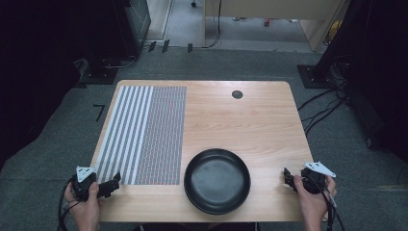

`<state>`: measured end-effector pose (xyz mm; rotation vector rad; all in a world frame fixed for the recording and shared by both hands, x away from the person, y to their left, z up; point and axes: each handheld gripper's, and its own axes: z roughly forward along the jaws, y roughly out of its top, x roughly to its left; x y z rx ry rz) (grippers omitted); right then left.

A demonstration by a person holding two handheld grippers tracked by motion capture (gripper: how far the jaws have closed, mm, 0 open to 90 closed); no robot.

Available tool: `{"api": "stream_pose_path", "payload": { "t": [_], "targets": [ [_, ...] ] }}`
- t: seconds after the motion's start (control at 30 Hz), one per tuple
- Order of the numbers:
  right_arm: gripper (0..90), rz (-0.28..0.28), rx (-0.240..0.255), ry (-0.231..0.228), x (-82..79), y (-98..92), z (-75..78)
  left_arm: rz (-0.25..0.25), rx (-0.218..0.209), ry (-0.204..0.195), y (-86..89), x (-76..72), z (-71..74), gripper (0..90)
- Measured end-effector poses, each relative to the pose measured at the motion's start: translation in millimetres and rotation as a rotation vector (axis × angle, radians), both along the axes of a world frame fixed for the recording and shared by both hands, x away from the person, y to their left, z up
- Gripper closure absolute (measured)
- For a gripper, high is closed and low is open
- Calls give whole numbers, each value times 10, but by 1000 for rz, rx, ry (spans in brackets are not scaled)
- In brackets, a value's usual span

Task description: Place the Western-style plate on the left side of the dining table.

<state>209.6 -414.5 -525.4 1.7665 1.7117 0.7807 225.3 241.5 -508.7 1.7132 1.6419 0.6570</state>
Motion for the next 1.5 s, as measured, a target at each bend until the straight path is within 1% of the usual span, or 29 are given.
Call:
{"api": "stream_pose_path", "payload": {
  "t": [0.1, 0.17, 0.3, 0.33, 0.37, 0.47, 0.57, 0.63, 0.67, 0.8, 0.9, 0.97, 1.03, 1.17, 1.37, 1.5],
  "targets": [
    [140, -4, -2, 1, -1, 3, -1, -14, -17, -6, -77, 35, 45, 11],
    [139, -16, -2, 1, -4, 12, -1, -25, -38, -15, -154, 78, 82, 11],
    [139, -19, -2, 1, -6, 16, -2, -68, -34, -31, -375, 171, 183, 11],
    [139, -19, -2, 1, -5, 16, -1, -68, -34, -31, -375, 171, 183, 11],
    [139, -19, -2, 1, -5, 15, -1, -87, -28, -41, -483, 224, 241, 11],
    [139, -19, -2, 1, -5, 15, -1, -124, -37, -67, -639, 281, 325, 11],
    [139, -19, -2, 1, -5, 15, 0, -163, -54, -89, -784, 286, 344, 11],
    [137, -19, -2, 2, -3, 15, 0, -194, -95, -81, -871, 295, 321, 11],
    [136, -22, 0, 4, -1, 17, 1, -207, -102, -77, -922, 296, 319, 11],
    [145, -29, 0, 1, 4, 20, 2, -259, -125, -82, -1110, 259, 347, 11],
    [157, -40, 21, -7, -4, 36, 9, -286, -134, -79, -1219, 228, 351, 11],
    [161, -30, 43, -22, -9, 61, 34, -296, -140, -75, -1263, 213, 351, 11],
    [167, -26, 43, -36, -17, 97, 69, -304, -146, -70, -1293, 199, 351, 11],
    [167, 5, 56, -53, -26, 166, 137, -315, -152, -66, -1351, 179, 344, 11],
    [167, 48, 107, -88, -61, 289, 261, -349, -149, -55, -1468, 148, 319, 12],
    [164, 79, 107, -102, -64, 437, 330, -365, -150, -46, -1543, 127, 312, 12]
  ]
}}
